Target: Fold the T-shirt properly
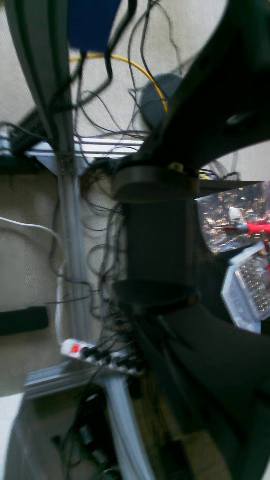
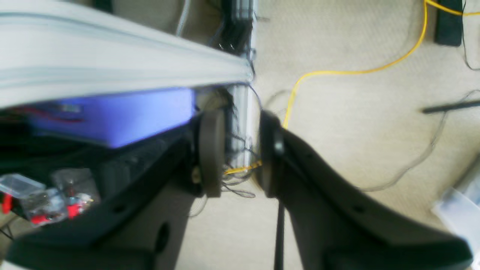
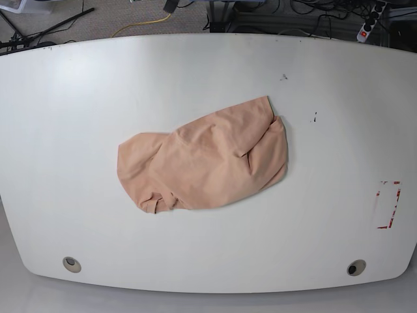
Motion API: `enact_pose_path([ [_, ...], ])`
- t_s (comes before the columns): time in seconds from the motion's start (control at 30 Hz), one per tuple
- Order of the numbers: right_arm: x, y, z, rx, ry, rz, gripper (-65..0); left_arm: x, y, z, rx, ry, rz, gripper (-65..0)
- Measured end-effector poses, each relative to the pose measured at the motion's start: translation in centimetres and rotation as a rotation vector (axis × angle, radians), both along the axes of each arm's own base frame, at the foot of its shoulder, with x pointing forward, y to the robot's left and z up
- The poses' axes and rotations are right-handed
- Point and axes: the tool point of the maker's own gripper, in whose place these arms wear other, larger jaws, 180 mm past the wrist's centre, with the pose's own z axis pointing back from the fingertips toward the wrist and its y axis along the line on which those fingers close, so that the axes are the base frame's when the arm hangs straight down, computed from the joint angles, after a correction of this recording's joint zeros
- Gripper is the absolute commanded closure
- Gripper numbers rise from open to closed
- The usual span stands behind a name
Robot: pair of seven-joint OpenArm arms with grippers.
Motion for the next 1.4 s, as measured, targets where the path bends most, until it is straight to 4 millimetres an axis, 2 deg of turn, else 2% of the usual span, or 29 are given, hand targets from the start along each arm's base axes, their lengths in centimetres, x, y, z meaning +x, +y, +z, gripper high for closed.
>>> enact_pose_path([
  [0.1,-0.5,0.0,1.6,0.002,-0.009,-0.006,-15.2,0.7,-0.3,2.1,0.002,-0.037,-0.021,-30.7],
  [0.3,0.5,0.4,5.6,0.024,-0.081,-0.033,-15.2,1.9,-0.9,5.8,0.005,-0.098,-0.056,-30.7],
  [0.4,2.1,0.5,8.0,0.035,-0.148,-0.035,-15.2,3.2,-1.3,7.8,0.002,-0.149,-0.071,-30.7],
  [0.5,3.3,-0.4,9.7,0.006,-0.192,-0.04,-15.2,4.5,-1.6,9.9,-0.024,-0.203,-0.041,-30.7],
  [0.57,4.8,-1.1,11.4,-0.019,-0.255,-0.052,-15.2,5.7,-1.7,11.4,-0.042,-0.254,-0.019,-30.7],
  [0.63,5.5,-1.8,12.4,-0.045,-0.278,-0.059,-15.2,6.7,-0.9,12.7,-0.038,-0.29,0.007,-30.8],
  [0.77,7.5,-1.9,14.2,-0.045,-0.35,-0.052,-15.2,8.6,0.6,14.5,-0.007,-0.361,0.036,-31.0],
  [0.87,9.1,-1.9,14.4,-0.045,-0.39,-0.047,-15.2,9.3,1.0,14.8,-0.001,-0.382,0.035,-31.1],
  [1.03,13.6,-2.8,15.3,-0.069,-0.514,-0.06,-15.7,11.7,1.2,15.1,0.005,-0.45,0.041,-31.2],
  [1.2,17.0,-2.4,15.1,-0.069,-0.539,-0.035,-16.0,13.0,1.0,15.1,-0.001,-0.483,0.042,-32.9],
  [1.37,21.7,-2.7,16.0,-0.09,-0.612,-0.019,-16.0,14.5,0.9,15.4,-0.001,-0.531,0.045,-51.7],
  [1.4,22.6,-2.8,16.1,-0.094,-0.61,-0.005,-16.0,14.6,0.9,15.4,-0.003,-0.532,0.047,-52.8],
])
